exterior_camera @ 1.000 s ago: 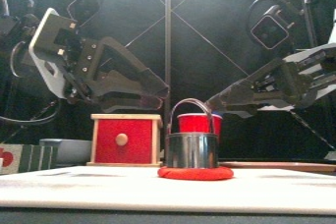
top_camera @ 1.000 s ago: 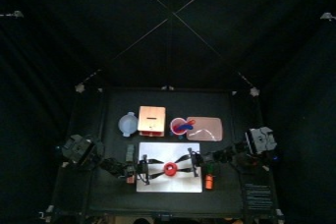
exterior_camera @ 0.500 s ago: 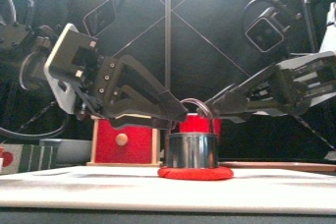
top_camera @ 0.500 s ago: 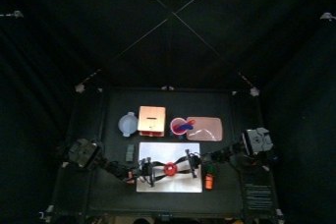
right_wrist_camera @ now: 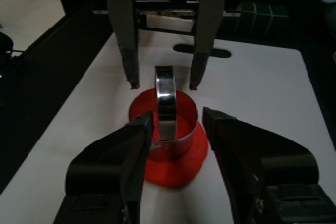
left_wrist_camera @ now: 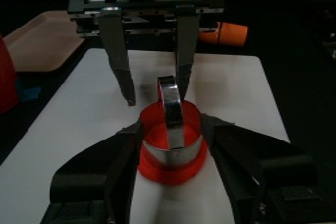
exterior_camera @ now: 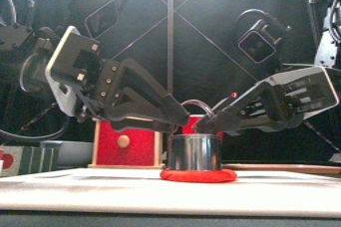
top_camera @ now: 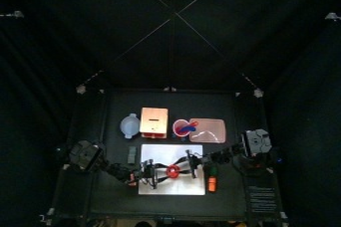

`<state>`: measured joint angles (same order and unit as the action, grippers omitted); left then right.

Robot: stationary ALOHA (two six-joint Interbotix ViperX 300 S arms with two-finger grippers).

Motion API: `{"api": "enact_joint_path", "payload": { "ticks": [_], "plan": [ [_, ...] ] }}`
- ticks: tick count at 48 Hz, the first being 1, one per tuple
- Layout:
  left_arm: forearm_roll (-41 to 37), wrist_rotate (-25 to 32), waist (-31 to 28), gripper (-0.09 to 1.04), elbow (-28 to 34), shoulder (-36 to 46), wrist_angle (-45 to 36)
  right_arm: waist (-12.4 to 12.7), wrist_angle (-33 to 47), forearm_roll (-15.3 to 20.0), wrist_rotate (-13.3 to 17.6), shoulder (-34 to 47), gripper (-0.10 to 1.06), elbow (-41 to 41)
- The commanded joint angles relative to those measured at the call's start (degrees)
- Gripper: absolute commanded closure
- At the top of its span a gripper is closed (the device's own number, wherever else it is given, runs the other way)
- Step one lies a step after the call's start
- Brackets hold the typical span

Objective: Get the cutter from the drawer then cut the dough then place the extra dough in the bowl
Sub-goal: Cut the dough

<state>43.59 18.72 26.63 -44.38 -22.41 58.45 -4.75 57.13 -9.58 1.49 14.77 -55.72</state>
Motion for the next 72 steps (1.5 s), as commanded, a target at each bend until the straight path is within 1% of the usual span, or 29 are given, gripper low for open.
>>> {"api": "enact_joint_path", "payload": {
  "ticks": [1, 8, 13, 21, 26, 30, 34, 40, 45, 48, 56, 62, 72],
  "plan": [
    [0.00, 0.79, -0.53, 0.09, 0.62, 1.49, -0.62, -0.62, 0.00, 0.44, 0.00, -1.76, 0.16, 0.70],
    [0.00, 0.97, -0.70, 0.09, 1.67, 1.58, -0.88, -1.58, -0.35, 0.53, 0.53, -2.64, 0.16, 0.79],
    [0.00, 0.97, -0.79, 0.09, 2.11, 1.49, -1.14, -2.02, -1.67, 0.53, 0.18, -3.60, 0.16, 1.05],
    [0.00, 0.97, -1.32, 0.09, 2.37, 1.58, -3.69, -2.81, -4.57, 2.29, 0.18, -4.04, 0.16, 2.11],
    [-0.09, 0.97, -1.41, 0.15, 2.46, 1.58, -3.87, -2.99, -5.36, 2.02, -0.26, -4.04, 0.17, 2.20],
    [-0.18, 0.97, -1.49, 0.23, 2.46, 1.58, -4.04, -3.25, -5.36, 1.93, -0.26, -4.13, 0.19, 1.85],
    [-0.18, 0.97, -1.41, 0.27, 2.46, 1.67, -4.66, -3.52, -5.45, 1.85, -0.35, -4.13, 0.25, 1.41],
    [0.00, 1.05, -2.02, 0.28, 2.37, 1.58, -4.75, -3.43, -5.45, 1.41, -0.53, -3.69, 0.44, 1.23],
    [0.18, 1.05, -2.99, 0.29, 2.37, 1.49, -5.45, -3.25, -5.62, 1.41, -0.44, -3.34, 0.54, 1.05],
    [0.00, 1.05, -3.16, 0.31, 2.37, 1.23, -6.77, -3.16, -5.80, 1.41, -0.35, -3.34, 0.56, 1.05],
    [0.00, 0.97, -3.25, 0.38, 2.11, 0.35, -10.72, -3.16, -7.47, 2.11, 0.00, -2.02, 0.56, 0.97],
    [0.35, 0.26, -2.55, 0.39, 2.55, -2.11, -15.03, -3.16, -7.47, 4.48, 0.00, 0.79, 0.56, 1.05],
    [3.25, -0.62, -1.76, 0.39, 3.43, -6.06, -17.14, -3.43, -7.47, 9.32, 0.26, 6.06, 0.56, 1.32]
  ]
}}
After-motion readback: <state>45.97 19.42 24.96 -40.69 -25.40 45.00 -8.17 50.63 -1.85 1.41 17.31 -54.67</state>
